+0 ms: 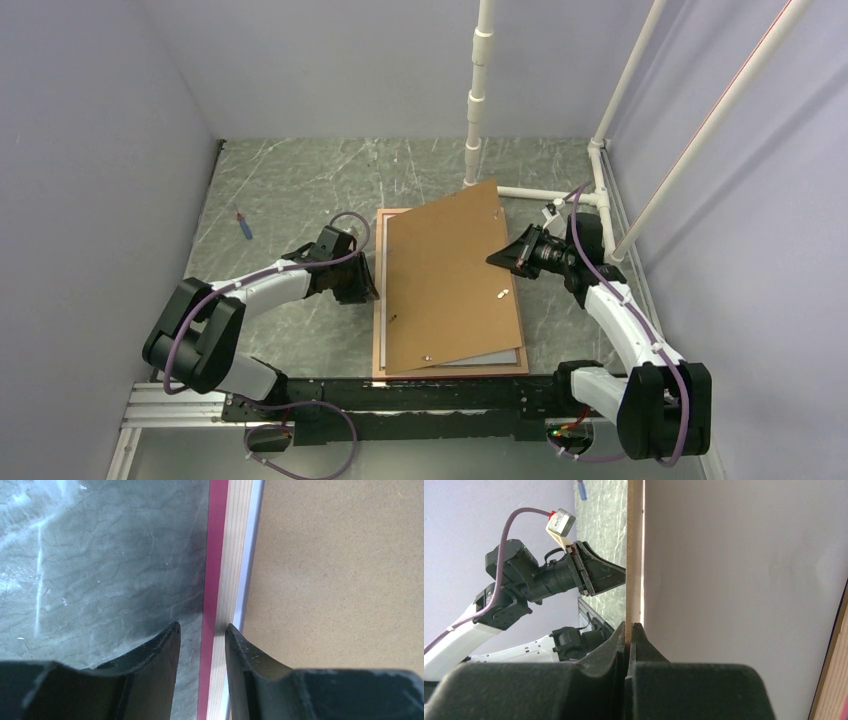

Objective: Put the photo into the frame
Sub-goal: Place the photo frame item in the photo frame.

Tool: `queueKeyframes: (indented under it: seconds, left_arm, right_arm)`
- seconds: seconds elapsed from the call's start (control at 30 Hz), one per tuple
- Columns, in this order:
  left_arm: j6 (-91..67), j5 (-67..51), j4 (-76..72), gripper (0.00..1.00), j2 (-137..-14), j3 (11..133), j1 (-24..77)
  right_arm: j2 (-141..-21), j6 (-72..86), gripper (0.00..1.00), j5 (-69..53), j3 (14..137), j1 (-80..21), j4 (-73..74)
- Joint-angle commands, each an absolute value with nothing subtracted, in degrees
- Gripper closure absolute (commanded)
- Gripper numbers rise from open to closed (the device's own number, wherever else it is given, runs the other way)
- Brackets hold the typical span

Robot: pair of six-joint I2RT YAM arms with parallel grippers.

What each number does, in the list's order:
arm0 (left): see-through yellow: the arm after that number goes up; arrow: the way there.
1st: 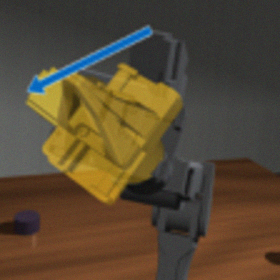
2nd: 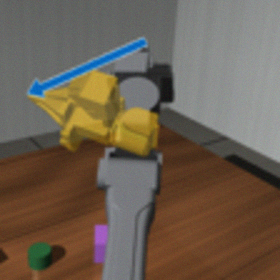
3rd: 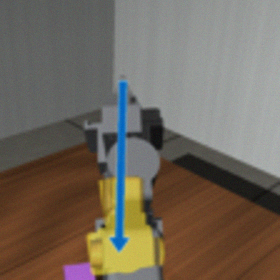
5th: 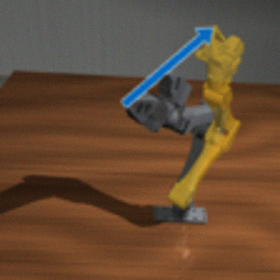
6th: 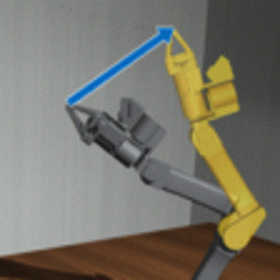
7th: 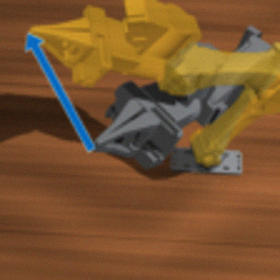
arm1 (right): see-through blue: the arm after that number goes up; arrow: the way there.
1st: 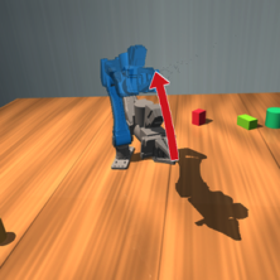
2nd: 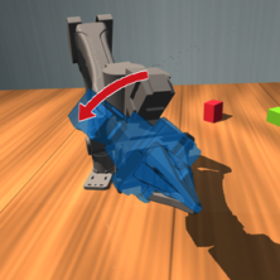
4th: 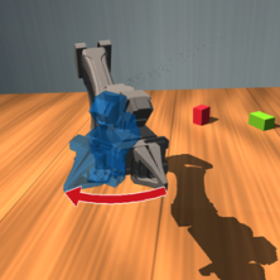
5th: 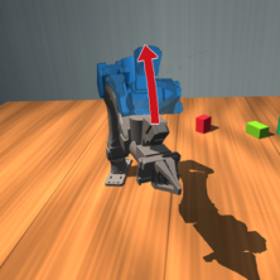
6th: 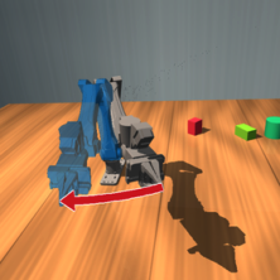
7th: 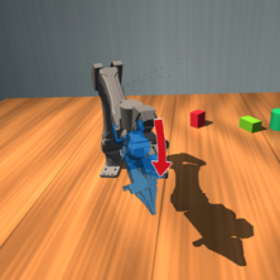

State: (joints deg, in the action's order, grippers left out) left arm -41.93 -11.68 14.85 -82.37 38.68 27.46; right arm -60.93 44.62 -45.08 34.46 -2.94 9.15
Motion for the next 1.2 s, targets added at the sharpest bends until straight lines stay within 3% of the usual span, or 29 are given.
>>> queueKeyframes:
  seconds: [0.0,1.17]
  left_arm:
    - [-40.35,-9.67,16.0,0.58,-83.3,40.17,27.89]
    - [-39.92,-8.96,16.93,0.61,-84.48,40.95,28.65]
  right_arm:
    - [-61.21,45.23,1.0,-45.74,37.6,-3.05,2.06]
    - [-62.92,47.16,1.0,-45.54,30.8,-3.54,-6.77]
